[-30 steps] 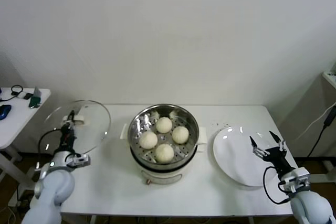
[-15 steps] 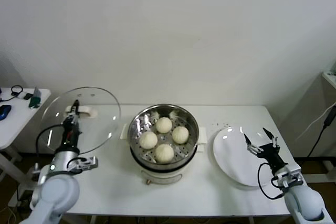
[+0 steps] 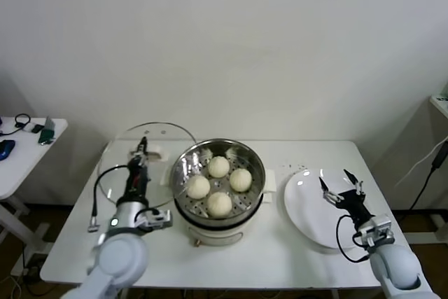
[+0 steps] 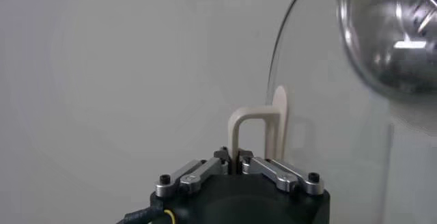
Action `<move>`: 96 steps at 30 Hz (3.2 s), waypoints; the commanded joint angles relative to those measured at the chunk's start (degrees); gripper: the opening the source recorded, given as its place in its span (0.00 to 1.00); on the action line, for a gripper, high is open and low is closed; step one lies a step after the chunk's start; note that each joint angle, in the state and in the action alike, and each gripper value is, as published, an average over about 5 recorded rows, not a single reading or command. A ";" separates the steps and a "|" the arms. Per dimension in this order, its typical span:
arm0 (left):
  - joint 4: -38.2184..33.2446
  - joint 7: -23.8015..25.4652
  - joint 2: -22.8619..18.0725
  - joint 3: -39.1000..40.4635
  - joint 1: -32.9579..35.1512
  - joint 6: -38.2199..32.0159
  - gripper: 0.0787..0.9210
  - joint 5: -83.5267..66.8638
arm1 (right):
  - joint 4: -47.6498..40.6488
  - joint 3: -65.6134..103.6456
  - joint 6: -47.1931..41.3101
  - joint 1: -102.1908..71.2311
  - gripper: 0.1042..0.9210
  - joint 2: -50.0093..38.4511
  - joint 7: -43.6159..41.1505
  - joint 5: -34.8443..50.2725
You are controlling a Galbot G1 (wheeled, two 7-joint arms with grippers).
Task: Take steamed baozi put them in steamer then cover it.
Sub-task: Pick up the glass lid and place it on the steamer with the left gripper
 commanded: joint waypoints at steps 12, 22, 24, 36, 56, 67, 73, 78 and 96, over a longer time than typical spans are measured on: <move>7.62 13.15 -16.21 17.38 -14.54 4.95 0.08 10.23 | -1.53 0.62 0.24 0.86 0.88 0.71 0.06 -1.40; 9.55 9.29 -18.49 18.78 -12.54 6.01 0.08 8.58 | -2.49 0.74 0.63 1.34 0.88 1.33 -0.02 -2.14; 9.68 9.05 -18.89 18.83 -11.95 5.83 0.08 9.16 | -2.60 0.77 0.70 1.41 0.88 1.43 -0.05 -2.22; 10.62 9.98 -19.68 18.49 -10.14 3.79 0.08 14.04 | -3.06 0.85 1.06 1.61 0.88 1.98 -0.16 -2.78; 12.43 10.53 -19.03 17.34 -9.13 1.79 0.08 15.73 | -3.01 1.49 1.38 1.52 0.88 2.35 -0.35 -2.85; 13.66 9.06 -18.67 17.23 -9.77 1.50 0.08 15.47 | -2.90 2.21 1.69 1.11 0.88 2.83 -0.85 -2.91; 14.11 8.78 -18.65 17.37 -9.32 1.40 0.08 15.51 | -2.85 2.50 1.85 0.89 0.88 3.17 -1.23 -3.08; 14.14 8.61 -18.64 17.18 -9.05 1.13 0.08 15.40 | -2.82 2.73 1.88 0.73 0.88 3.34 -1.46 -3.18; 2.16 9.54 -13.91 15.95 -5.86 2.19 0.41 8.33 | -2.58 4.14 -0.72 0.38 0.88 2.81 -2.47 -1.94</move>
